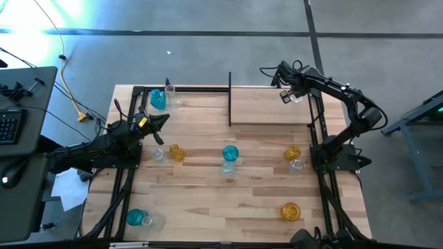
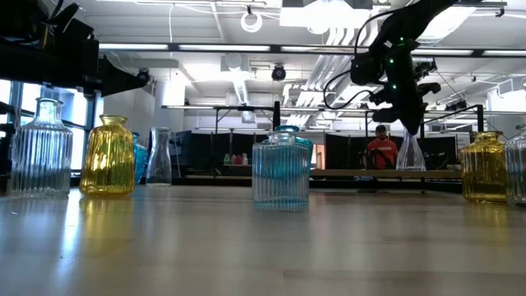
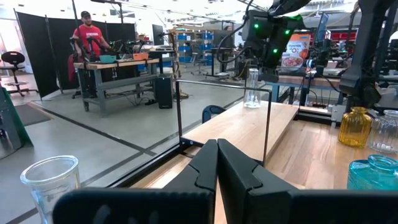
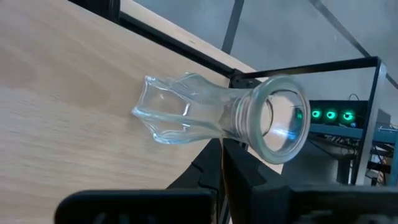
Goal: Sort vases onto shelf
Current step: Put the transparent vase on the shelf, then put the top blue vase on the shelf
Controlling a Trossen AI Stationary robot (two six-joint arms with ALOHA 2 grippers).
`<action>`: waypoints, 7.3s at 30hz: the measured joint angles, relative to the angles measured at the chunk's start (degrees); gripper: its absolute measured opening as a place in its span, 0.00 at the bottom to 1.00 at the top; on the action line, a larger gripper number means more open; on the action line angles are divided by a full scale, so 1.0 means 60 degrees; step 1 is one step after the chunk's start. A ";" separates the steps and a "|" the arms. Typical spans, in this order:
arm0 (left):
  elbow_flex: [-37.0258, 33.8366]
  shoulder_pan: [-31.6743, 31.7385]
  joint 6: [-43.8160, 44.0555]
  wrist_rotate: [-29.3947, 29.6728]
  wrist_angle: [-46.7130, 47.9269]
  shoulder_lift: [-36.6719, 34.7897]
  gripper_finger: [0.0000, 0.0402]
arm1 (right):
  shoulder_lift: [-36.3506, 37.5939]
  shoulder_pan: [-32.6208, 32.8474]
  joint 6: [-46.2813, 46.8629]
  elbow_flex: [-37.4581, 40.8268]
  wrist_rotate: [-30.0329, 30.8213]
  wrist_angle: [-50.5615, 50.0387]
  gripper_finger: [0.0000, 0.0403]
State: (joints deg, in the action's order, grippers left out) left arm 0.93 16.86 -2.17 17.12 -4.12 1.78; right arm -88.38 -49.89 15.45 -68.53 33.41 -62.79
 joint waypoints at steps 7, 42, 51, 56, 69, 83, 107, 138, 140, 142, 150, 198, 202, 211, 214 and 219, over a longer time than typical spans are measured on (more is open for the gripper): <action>0.0000 -0.0002 0.0003 -0.0002 0.0000 0.0000 0.00 | 0.0000 0.0000 -0.0086 0.0000 0.0000 0.0228 0.00; 0.0000 -0.0002 0.0001 -0.0004 0.0000 0.0000 0.00 | 0.1501 0.3464 -0.0417 0.0987 -0.2438 0.3173 0.00; 0.0000 0.0000 -0.0001 0.0000 0.0000 0.0000 0.00 | 0.1803 0.5520 -0.1230 0.1996 -0.2974 0.6573 0.00; 0.0000 -0.0002 0.0003 -0.0002 0.0000 0.0000 0.00 | 0.1803 0.6516 -0.1528 0.2051 -0.3322 0.7315 0.00; 0.0001 0.0000 0.0002 -0.0004 0.0000 0.0000 0.00 | 0.1763 0.8762 -0.0846 0.2058 -0.3360 0.7524 0.09; 0.0000 0.0000 -0.0001 -0.0003 0.0000 0.0000 0.00 | 0.1712 0.8936 -0.1917 0.2058 -0.3366 0.8885 0.40; 0.0000 0.0000 0.1817 0.0159 -0.1304 -0.0004 0.00 | 0.1650 0.6237 -0.4833 0.3534 -0.7399 1.3266 0.01; 0.6067 0.1532 0.2485 0.0263 0.6268 0.4473 0.00 | 0.1650 0.6124 -0.6175 0.3534 -0.7420 1.3301 0.01; 0.6787 0.2036 0.2289 -0.0163 0.7140 0.5264 0.00 | 0.1650 0.6124 -0.6234 0.3534 -0.7420 1.3307 0.01; 0.7487 0.2576 0.1989 -0.0733 0.7942 0.6166 0.00 | 0.1650 0.6124 -0.6264 0.3534 -0.7420 1.3305 0.01; 1.0151 0.4819 -0.0012 -0.1860 1.0882 0.9995 0.00 | 0.1650 0.6124 -0.6291 0.3534 -0.7420 1.3166 0.01; 1.1022 0.6636 -0.2313 -0.0877 1.3079 1.3380 0.04 | 0.1654 0.6124 -0.6300 0.3534 -0.7417 1.1611 0.01; 1.1290 0.6093 -0.1784 -0.0886 1.3819 1.2709 0.04 | 0.1654 0.6124 -0.6300 0.3534 -0.7417 1.1724 0.01; 1.2199 0.3730 0.0217 -0.1537 1.4579 1.1284 0.04 | 0.1665 0.6135 -0.6032 0.3524 -0.7413 1.1792 0.01; 1.2622 0.2681 0.1013 -0.1523 1.4557 1.1140 0.04 | 0.1753 0.6154 -0.5619 0.3486 -0.7199 1.1767 0.01; 1.3338 0.1029 0.1836 -0.1530 1.4153 1.1510 0.04 | 0.2460 0.6596 -0.5126 0.3483 -0.6215 1.0917 0.01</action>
State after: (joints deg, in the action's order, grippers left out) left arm 80.96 23.04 8.84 7.94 80.80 70.84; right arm -73.62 -10.31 -15.30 -47.64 -3.88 2.71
